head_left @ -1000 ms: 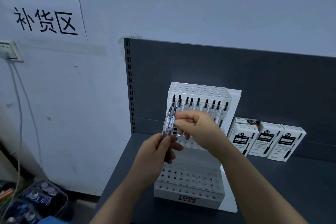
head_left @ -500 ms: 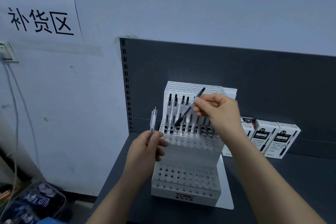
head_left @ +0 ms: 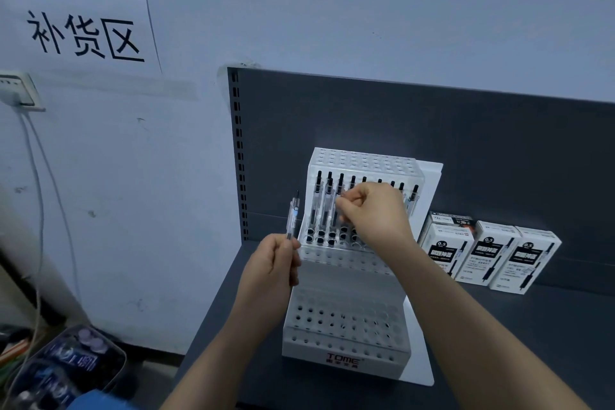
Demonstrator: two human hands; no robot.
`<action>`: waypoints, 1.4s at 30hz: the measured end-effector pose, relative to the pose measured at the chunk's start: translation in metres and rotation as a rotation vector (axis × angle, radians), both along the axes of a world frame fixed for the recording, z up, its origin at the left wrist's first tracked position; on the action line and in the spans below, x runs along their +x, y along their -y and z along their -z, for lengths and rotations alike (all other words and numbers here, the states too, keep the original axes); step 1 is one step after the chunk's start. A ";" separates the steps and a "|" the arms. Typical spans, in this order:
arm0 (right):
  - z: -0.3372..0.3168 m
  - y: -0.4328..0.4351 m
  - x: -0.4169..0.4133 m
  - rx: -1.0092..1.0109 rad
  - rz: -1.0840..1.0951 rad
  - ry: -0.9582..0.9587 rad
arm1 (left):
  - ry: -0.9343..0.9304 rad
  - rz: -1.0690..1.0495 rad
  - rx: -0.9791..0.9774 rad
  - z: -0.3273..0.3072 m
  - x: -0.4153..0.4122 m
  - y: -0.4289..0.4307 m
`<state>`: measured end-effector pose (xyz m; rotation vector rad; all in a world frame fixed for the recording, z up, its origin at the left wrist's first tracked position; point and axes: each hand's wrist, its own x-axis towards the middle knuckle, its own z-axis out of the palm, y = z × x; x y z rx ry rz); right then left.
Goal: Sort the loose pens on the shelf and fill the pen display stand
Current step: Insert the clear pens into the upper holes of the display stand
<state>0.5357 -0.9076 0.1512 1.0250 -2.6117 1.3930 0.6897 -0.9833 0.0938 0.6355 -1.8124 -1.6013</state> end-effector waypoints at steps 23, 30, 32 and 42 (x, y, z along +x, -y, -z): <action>-0.019 -0.049 -0.006 -0.472 -0.159 0.332 | 0.351 -0.091 -0.871 0.000 -0.016 0.008; -0.007 -0.031 -0.012 -0.349 -0.005 0.099 | 0.449 -0.242 -1.087 -0.002 -0.013 0.011; -0.003 -0.026 -0.012 -0.257 0.004 0.053 | 0.463 -0.231 -1.077 -0.001 -0.013 0.011; 0.010 -0.018 -0.010 -0.059 -0.018 -0.050 | 0.448 -0.259 -1.080 0.003 -0.012 0.013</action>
